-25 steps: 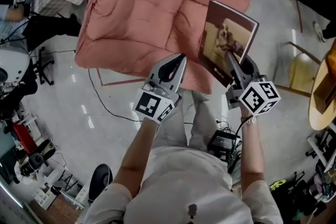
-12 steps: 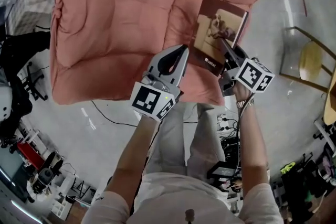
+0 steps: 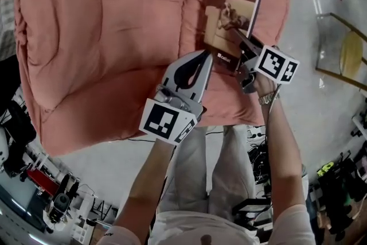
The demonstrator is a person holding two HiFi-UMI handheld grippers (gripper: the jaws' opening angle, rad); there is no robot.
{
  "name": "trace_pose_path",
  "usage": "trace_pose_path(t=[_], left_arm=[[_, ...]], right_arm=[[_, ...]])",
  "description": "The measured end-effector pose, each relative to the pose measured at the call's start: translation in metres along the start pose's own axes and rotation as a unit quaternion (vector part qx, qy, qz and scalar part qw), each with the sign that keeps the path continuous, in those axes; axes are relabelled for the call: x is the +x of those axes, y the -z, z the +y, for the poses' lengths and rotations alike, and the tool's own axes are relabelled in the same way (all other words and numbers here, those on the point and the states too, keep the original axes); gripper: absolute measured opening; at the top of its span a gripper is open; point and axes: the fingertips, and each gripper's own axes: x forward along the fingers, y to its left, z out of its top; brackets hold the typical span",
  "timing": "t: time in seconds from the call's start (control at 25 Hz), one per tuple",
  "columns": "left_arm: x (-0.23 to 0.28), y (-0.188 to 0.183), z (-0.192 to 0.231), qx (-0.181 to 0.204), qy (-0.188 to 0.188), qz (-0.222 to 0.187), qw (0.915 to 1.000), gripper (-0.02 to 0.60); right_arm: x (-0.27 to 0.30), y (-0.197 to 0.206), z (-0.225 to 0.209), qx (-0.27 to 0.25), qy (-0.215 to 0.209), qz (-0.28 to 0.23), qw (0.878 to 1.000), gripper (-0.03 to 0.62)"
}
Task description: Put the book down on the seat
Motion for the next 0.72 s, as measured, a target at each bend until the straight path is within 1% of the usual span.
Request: trace_pose_path(t=[0.16, 0.28, 0.36, 0.56, 0.72], left_arm=[[0.001, 0.007, -0.011, -0.004, 0.009, -0.001, 0.9999, 0.008], [-0.006, 0.01, -0.011, -0.004, 0.014, -0.002, 0.9999, 0.008], [-0.01, 0.012, -0.007, -0.006, 0.013, -0.002, 0.9999, 0.008], [-0.013, 0.013, -0.003, -0.011, 0.008, -0.003, 0.9999, 0.008], [-0.016, 0.016, 0.0, -0.006, 0.011, 0.001, 0.9999, 0.008]], right_arm=[[0.001, -0.002, -0.015, 0.019, -0.001, -0.002, 1.0, 0.155], [0.004, 0.0, -0.02, 0.014, 0.008, 0.0, 1.0, 0.156], [0.007, 0.004, -0.029, 0.001, 0.032, 0.003, 0.999, 0.161], [0.007, 0.005, -0.042, -0.03, 0.091, 0.011, 0.995, 0.224], [0.005, 0.011, -0.057, -0.022, 0.132, 0.024, 0.991, 0.255]])
